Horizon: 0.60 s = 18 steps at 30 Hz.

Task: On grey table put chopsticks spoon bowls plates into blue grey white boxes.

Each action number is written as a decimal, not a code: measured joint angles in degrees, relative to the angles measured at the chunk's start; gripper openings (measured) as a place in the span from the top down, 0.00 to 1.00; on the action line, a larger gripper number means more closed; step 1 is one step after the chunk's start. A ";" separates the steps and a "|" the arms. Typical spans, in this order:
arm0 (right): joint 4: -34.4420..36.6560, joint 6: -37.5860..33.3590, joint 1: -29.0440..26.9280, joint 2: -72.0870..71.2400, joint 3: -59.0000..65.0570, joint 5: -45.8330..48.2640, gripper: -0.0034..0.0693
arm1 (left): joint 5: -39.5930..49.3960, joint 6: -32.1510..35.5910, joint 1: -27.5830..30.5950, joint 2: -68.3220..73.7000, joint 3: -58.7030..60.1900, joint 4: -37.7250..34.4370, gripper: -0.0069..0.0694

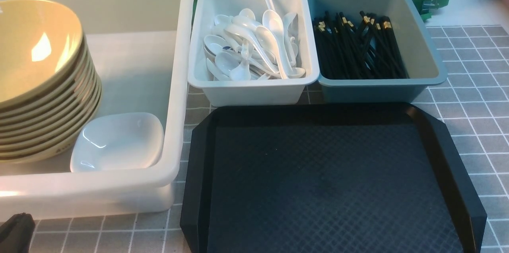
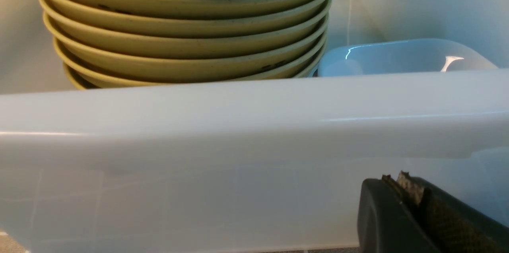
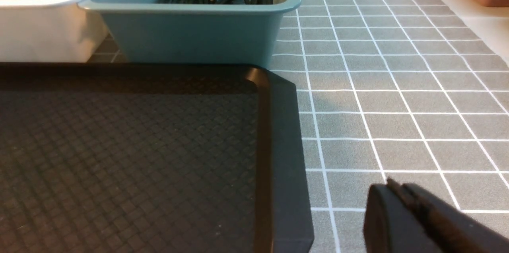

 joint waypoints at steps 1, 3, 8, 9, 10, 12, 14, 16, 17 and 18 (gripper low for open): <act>0.00 0.00 0.00 0.00 0.00 0.00 0.89 | 0.00 0.00 0.00 0.00 0.00 0.00 0.92; 0.00 0.00 0.00 0.00 0.00 0.00 0.89 | 0.00 0.00 0.00 0.00 0.00 0.00 0.92; 0.00 0.00 0.00 0.00 0.00 0.00 0.88 | 0.00 0.00 0.00 0.00 0.00 0.00 0.92; 0.00 0.00 0.00 0.00 0.00 0.00 0.88 | 0.00 0.00 0.00 0.00 0.00 0.00 0.92; 0.00 0.00 0.00 0.00 0.00 0.00 0.88 | 0.00 0.00 0.00 0.00 0.00 0.00 0.92; 0.00 0.00 0.00 0.00 0.00 0.00 0.88 | 0.00 0.00 0.00 0.00 0.00 0.00 0.92; 0.00 0.00 0.00 0.00 0.00 0.00 0.87 | 0.00 0.00 0.00 0.00 0.00 0.00 0.92; 0.00 0.00 0.00 0.00 0.00 0.00 0.87 | 0.00 0.00 0.00 0.00 0.00 0.00 0.92; 0.00 0.00 0.00 0.00 0.00 0.00 0.87 | 0.00 0.00 0.00 0.00 0.00 0.00 0.92; 0.00 0.00 0.00 0.00 0.00 0.00 0.87 | 0.00 0.00 0.00 0.00 0.00 0.00 0.92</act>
